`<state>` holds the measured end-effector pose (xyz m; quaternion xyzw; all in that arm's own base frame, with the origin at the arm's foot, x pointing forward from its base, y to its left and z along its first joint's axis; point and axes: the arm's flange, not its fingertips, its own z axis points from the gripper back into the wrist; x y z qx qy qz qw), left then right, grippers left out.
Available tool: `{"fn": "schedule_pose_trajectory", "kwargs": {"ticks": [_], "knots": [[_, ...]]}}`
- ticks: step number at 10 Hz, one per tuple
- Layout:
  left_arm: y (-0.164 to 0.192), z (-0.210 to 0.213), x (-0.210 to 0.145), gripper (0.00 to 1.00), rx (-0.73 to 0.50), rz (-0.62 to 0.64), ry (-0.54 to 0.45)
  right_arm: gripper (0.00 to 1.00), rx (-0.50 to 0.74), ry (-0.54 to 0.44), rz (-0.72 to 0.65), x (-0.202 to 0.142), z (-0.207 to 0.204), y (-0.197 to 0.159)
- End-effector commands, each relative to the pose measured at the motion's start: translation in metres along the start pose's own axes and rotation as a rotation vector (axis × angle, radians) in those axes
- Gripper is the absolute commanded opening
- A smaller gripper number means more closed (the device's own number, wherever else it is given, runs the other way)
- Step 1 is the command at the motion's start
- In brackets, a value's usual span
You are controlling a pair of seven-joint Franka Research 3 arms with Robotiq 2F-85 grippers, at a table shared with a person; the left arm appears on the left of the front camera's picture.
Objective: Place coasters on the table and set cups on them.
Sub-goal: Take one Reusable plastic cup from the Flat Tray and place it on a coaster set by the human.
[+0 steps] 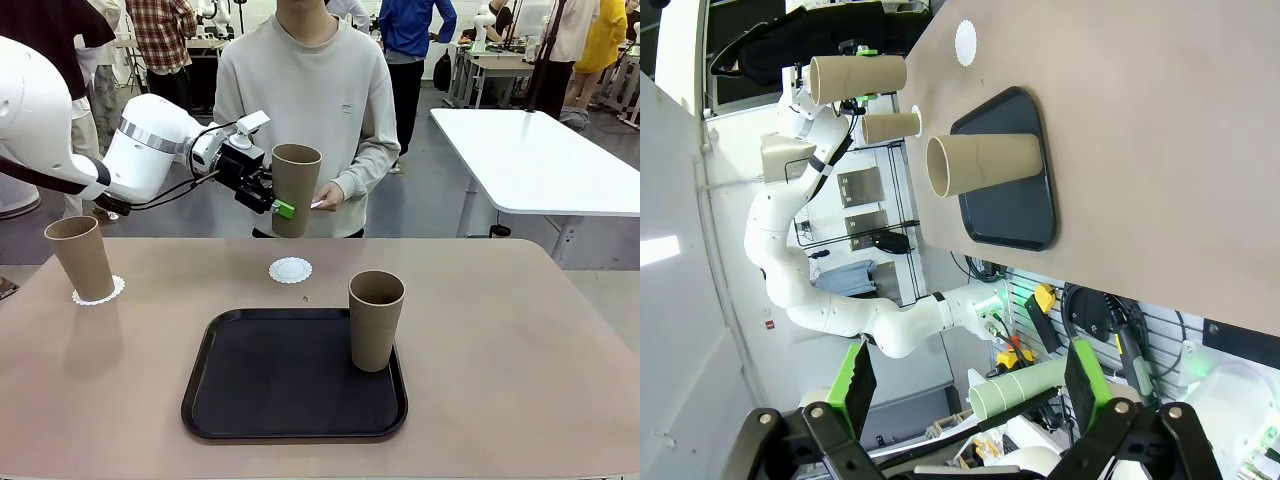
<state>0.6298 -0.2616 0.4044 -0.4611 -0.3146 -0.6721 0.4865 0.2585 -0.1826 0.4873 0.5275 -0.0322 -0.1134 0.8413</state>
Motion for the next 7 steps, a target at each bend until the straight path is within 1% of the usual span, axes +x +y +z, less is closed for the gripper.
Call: {"fn": "schedule_pose_trajectory", "kwargs": {"ticks": [1, 3, 4, 5, 7], "knots": [[-0.001, 0.000, 0.001, 0.84, 0.041, 0.010, -0.025, 1.00, 0.021, -0.004, 0.019, 0.002, 0.000, 0.000], [-0.001, 0.000, 0.001, 0.84, 0.041, 0.010, -0.025, 1.00, 0.021, -0.004, 0.019, 0.002, 0.000, 0.000], [0.001, 0.000, 0.000, 0.84, 0.016, 0.002, -0.005, 1.00, 0.021, -0.004, 0.019, 0.002, 0.000, 0.000], [0.006, -0.001, -0.007, 0.84, -0.020, -0.108, 0.008, 1.00, 0.021, -0.004, 0.019, 0.002, 0.000, 0.000], [0.015, 0.003, -0.019, 0.84, -0.037, -0.137, -0.018, 1.00, 0.021, -0.004, 0.019, 0.002, 0.000, 0.000]]}}
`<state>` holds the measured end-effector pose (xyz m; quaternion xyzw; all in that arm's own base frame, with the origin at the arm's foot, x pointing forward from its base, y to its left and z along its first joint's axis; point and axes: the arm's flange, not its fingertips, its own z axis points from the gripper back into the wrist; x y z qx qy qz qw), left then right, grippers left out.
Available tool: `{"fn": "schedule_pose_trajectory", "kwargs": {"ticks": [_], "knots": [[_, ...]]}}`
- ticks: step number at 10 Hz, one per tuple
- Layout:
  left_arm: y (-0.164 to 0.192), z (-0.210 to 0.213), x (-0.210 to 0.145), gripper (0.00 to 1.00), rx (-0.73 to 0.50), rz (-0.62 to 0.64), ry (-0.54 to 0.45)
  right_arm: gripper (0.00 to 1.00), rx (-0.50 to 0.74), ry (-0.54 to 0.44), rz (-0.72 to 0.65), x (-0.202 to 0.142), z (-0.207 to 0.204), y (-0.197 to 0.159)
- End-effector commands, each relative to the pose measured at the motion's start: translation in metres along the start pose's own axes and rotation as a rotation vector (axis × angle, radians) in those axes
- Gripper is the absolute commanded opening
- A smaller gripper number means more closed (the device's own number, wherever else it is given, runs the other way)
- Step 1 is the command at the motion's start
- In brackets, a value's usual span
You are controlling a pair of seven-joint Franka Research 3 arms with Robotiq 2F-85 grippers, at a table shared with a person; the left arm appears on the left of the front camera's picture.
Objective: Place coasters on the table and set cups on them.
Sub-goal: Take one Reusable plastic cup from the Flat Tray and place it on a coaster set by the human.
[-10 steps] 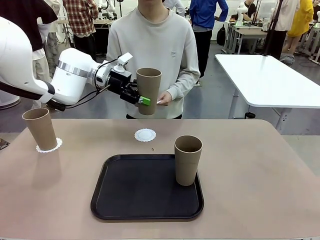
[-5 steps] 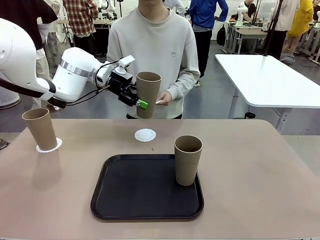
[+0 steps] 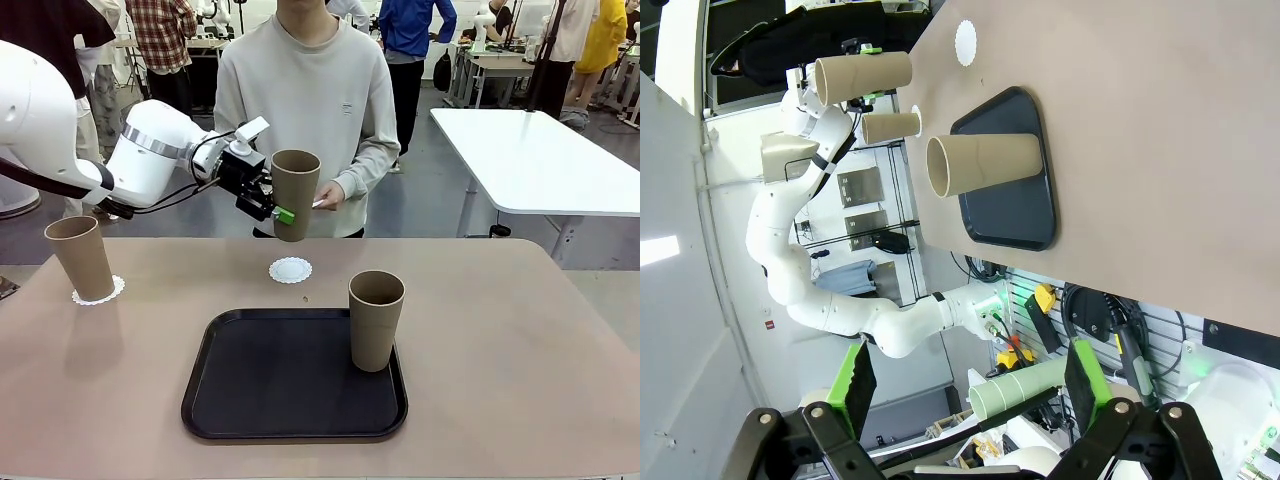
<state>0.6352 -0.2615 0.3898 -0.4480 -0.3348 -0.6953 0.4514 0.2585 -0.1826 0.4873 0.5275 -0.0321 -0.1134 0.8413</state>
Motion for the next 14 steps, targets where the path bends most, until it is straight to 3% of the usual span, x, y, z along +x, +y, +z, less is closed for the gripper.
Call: {"fn": "schedule_pose_trajectory", "kwargs": {"ticks": [1, 5, 8, 9, 12, 14], "knots": [[0.013, 0.008, -0.014, 0.84, -0.022, -0.051, -0.021, 1.00, 0.021, -0.004, 0.019, 0.002, 0.000, 0.000], [0.038, 0.009, -0.055, 0.84, -0.001, 0.027, -0.051, 1.00, 0.021, -0.004, 0.019, 0.002, 0.000, 0.000], [0.033, 0.007, -0.058, 0.84, 0.001, 0.096, -0.064, 1.00, 0.021, -0.004, 0.019, 0.002, 0.000, 0.000], [0.030, 0.004, -0.071, 0.84, 0.008, 0.039, -0.045, 1.00, 0.021, -0.004, 0.019, 0.002, 0.000, 0.000], [0.030, 0.002, -0.070, 0.84, 0.006, 0.063, -0.049, 1.00, 0.021, -0.004, 0.019, 0.002, 0.000, 0.000], [0.037, 0.001, -0.091, 0.84, -0.079, 0.027, -0.081, 1.00, 0.021, -0.004, 0.019, 0.002, 0.000, 0.000]]}}
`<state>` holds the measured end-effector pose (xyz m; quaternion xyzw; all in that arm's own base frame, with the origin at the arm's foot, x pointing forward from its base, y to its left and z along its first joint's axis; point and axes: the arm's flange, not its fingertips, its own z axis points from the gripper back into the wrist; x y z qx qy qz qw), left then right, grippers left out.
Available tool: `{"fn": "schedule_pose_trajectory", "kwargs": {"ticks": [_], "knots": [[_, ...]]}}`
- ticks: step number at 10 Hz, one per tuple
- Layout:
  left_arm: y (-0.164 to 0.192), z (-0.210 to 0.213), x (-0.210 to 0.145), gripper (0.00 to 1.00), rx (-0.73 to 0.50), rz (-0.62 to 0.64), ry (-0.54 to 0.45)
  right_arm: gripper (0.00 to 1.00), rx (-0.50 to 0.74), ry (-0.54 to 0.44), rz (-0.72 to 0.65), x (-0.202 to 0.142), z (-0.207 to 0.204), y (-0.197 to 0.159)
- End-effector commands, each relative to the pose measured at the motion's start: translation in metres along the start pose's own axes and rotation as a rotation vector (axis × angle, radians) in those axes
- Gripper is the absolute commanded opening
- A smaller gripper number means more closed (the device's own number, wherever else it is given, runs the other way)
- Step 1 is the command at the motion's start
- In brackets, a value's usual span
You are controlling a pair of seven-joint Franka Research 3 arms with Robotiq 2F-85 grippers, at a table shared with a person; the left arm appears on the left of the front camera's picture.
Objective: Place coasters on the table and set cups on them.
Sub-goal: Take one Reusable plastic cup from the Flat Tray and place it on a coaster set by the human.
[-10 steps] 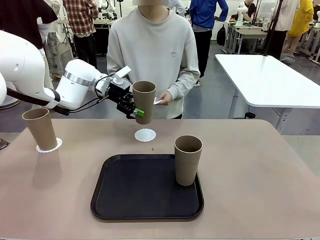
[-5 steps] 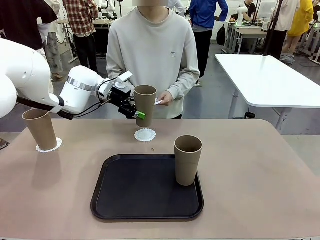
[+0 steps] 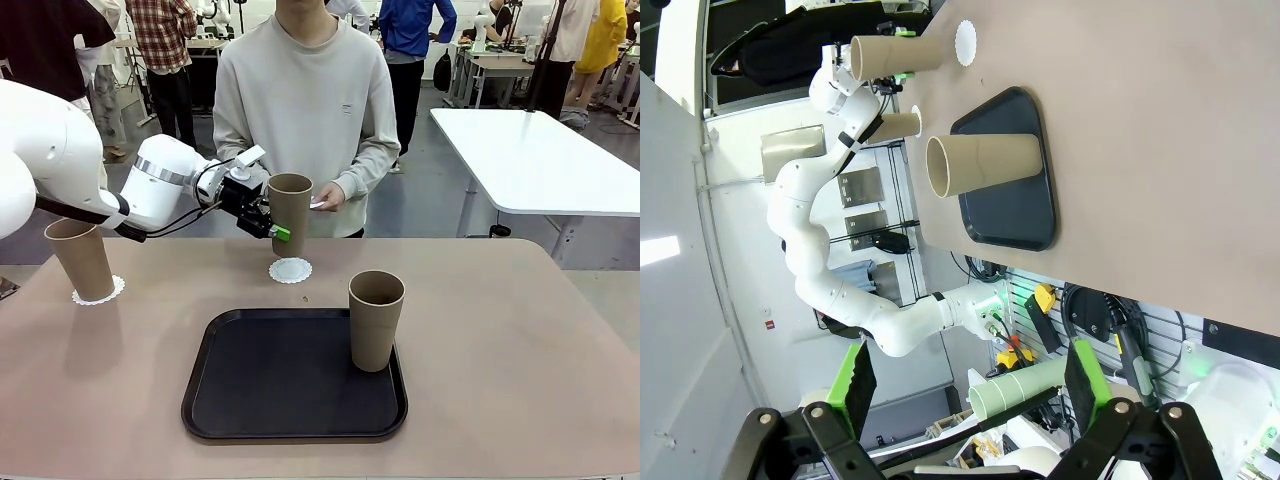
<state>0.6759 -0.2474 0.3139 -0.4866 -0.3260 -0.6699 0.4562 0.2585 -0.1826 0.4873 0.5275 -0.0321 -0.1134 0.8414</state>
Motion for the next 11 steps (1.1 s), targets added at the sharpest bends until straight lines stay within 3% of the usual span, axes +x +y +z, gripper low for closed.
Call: {"fn": "schedule_pose_trajectory", "kwargs": {"ticks": [1, 5, 11], "knots": [[0.012, 0.003, -0.015, 0.84, -0.075, -0.071, -0.012, 1.00, 0.021, -0.004, 0.019, 0.002, 0.000, 0.000], [0.021, -0.011, -0.028, 0.84, -0.110, -0.089, 0.001, 1.00, 0.021, -0.004, 0.019, 0.002, 0.000, 0.000], [0.049, -0.004, -0.043, 0.84, -0.025, -0.035, -0.040, 1.00, 0.021, -0.004, 0.019, 0.002, 0.000, 0.000]]}}
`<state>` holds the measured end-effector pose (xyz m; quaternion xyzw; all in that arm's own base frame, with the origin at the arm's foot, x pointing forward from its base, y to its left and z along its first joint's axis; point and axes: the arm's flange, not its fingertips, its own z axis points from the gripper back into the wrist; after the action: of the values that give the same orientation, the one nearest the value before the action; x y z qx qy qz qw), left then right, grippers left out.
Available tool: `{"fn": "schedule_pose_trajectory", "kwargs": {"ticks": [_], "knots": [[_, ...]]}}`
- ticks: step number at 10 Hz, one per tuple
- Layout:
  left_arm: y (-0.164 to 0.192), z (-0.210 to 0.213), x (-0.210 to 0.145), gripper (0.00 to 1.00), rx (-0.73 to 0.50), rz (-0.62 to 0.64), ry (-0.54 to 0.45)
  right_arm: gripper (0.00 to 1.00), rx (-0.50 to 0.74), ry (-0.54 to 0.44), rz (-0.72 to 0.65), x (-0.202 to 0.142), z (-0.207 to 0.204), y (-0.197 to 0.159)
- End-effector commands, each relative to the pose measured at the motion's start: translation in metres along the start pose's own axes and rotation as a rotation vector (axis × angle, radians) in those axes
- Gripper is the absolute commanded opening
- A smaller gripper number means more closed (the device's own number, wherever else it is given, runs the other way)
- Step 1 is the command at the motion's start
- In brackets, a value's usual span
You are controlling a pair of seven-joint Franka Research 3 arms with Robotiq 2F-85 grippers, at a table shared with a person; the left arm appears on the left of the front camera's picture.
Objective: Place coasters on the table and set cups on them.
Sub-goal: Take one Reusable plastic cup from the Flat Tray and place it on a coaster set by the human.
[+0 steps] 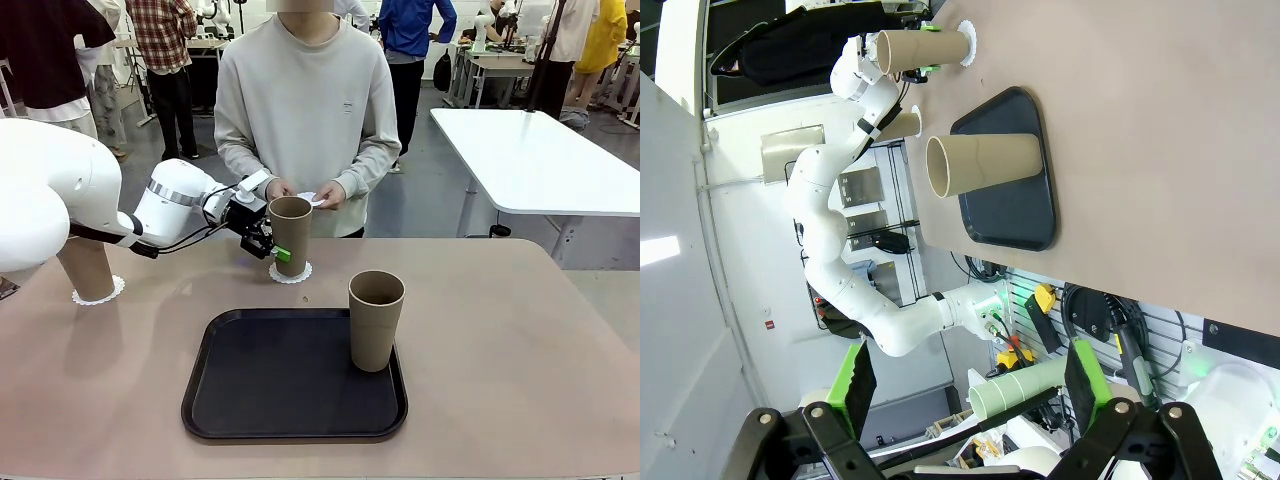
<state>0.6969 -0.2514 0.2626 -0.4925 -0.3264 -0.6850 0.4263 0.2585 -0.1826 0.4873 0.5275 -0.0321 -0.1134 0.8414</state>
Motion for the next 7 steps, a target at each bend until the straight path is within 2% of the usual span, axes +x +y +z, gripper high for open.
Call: {"fn": "schedule_pose_trajectory", "kwargs": {"ticks": [1, 5, 6, 7], "knots": [[0.0304, 0.0097, 0.0042, 0.84, 0.021, 0.025, -0.038, 1.00, 0.021, -0.004, 0.019, 0.0016, 0.0005, -0.0002], [0.0353, 0.0104, -0.0001, 0.84, 0.009, 0.055, -0.031, 1.00, 0.021, -0.004, 0.019, 0.0016, 0.0005, -0.0002], [0.0344, 0.0105, -0.0007, 0.88, 0.005, 0.055, -0.024, 1.00, 0.021, -0.004, 0.019, 0.0016, 0.0005, -0.0002], [0.0344, 0.0102, -0.0008, 1.00, 0.001, 0.057, -0.016, 1.00, 0.021, -0.004, 0.019, 0.0016, 0.0005, -0.0002]]}}
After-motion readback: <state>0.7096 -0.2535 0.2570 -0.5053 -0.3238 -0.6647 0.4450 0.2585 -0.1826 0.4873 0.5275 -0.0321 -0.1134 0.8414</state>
